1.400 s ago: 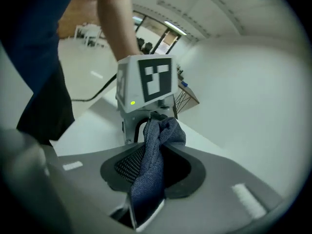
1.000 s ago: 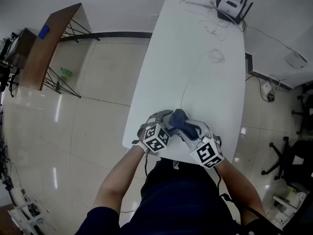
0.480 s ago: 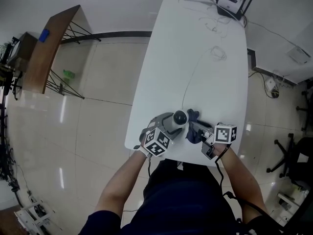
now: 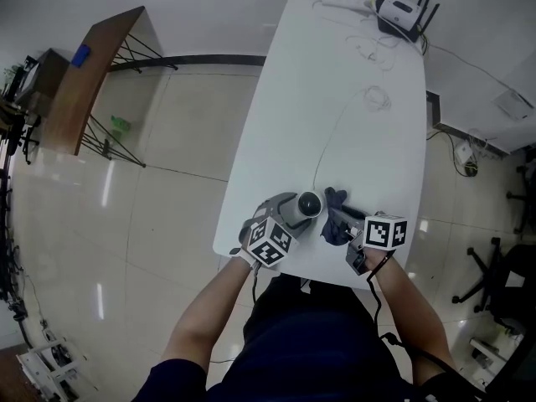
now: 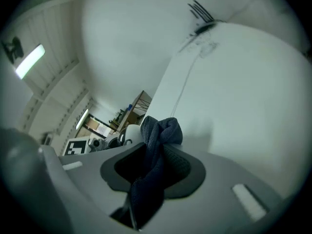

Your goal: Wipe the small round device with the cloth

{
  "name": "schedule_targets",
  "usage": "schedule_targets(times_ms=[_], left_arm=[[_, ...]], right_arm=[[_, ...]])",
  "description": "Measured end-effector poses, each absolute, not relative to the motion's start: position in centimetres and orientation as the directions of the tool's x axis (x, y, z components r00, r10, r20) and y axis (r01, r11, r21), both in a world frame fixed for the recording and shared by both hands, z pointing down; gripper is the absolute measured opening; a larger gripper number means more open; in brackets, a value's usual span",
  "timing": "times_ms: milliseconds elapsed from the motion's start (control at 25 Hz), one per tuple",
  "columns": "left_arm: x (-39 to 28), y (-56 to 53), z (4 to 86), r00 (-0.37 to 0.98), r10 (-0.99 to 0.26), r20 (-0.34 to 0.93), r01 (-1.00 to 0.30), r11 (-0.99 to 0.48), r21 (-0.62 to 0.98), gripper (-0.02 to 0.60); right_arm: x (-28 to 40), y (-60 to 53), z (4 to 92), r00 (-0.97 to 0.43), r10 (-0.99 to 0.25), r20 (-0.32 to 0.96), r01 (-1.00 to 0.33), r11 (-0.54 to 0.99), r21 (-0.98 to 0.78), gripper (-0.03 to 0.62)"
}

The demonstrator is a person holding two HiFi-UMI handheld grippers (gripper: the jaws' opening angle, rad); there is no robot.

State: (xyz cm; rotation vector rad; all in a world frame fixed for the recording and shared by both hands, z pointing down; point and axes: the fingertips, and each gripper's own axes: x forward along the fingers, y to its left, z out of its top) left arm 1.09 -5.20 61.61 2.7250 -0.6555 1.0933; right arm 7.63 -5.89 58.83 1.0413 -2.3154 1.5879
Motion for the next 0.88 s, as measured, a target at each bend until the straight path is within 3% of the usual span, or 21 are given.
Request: schedule_targets(times_ms=[160,280,360,440,560,680,880], left_arm=[[1.0,-5.1,61.5,0.635,-0.348,0.690,-0.447,-0.894,-0.039,0.298],[1.3,-5.1,61.4,0.637,-0.356,0.684,-0.453,-0.891,-0.042,0.279],[1.4,-5.1,61.3,0.636,-0.363,0.681,-0.460,-0.887,-0.043,0.277],[1.4,-5.1,61.3,0.634,-0.368,0.680,-0.465,-0.884,-0.044,0.275],[1.3,-4.9,61.2,0.634,-0.373,0.678,-0.470,-0.881,-0.045,0.273],[1.4,-4.9,61.2,0.637,-0.373,0.674,-0.471,-0.881,-0.043,0.275],[1.4,-5.0,61.1,0.646,-0.369,0.669,-0.468,-0.883,-0.036,0.274]], right_arm=[[6.9,-6.9,54.8,-0.709,-0.475,0.520,-0.703,0.428,-0.568,0.112],[4.9,-6.6,52.2,-0.700,-0.456,0.550,-0.687,0.643,-0.340,0.114],[3.0,-5.3,51.4,-0.670,-0.405,0.621,-0.591,0.798,-0.117,0.114],[1.3,-3.6,51.6,-0.584,-0.365,0.725,-0.403,0.906,0.131,0.114],[0.1,-2.0,52.9,-0.475,-0.367,0.800,-0.183,0.930,0.317,0.114],[0.2,-2.5,52.6,-0.519,-0.339,0.785,-0.272,0.936,0.224,0.112],[2.6,-5.4,52.2,-0.722,-0.259,0.642,-0.546,0.782,-0.299,0.112]])
